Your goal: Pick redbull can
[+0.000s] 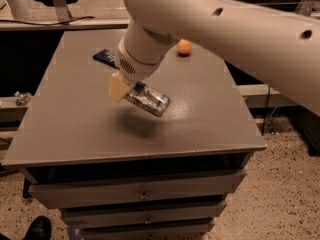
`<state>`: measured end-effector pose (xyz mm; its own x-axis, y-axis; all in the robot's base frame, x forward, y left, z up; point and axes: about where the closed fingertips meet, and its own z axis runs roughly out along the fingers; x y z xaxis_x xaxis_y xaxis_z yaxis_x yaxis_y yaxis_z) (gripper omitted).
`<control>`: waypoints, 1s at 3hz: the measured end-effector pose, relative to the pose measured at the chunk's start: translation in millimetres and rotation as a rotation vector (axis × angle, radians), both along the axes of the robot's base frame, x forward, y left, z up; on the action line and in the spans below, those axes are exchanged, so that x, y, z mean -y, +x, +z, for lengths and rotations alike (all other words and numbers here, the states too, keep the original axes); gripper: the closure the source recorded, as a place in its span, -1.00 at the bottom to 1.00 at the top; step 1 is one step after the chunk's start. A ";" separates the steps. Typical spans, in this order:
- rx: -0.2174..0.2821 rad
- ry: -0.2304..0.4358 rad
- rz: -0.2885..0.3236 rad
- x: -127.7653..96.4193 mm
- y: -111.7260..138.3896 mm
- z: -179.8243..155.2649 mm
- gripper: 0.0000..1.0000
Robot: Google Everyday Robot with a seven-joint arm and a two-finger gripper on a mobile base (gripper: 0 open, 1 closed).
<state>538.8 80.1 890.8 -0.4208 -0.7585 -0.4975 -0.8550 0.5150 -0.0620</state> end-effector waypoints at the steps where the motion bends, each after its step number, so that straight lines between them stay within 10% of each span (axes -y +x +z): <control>1: 0.080 0.093 -0.041 18.7 36.1 54.5 1.00; 3: 0.111 0.120 -0.046 18.5 42.3 75.3 1.00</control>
Offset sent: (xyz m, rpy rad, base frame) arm 0.0345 -0.0180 0.0521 0.0890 -0.0768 -0.0393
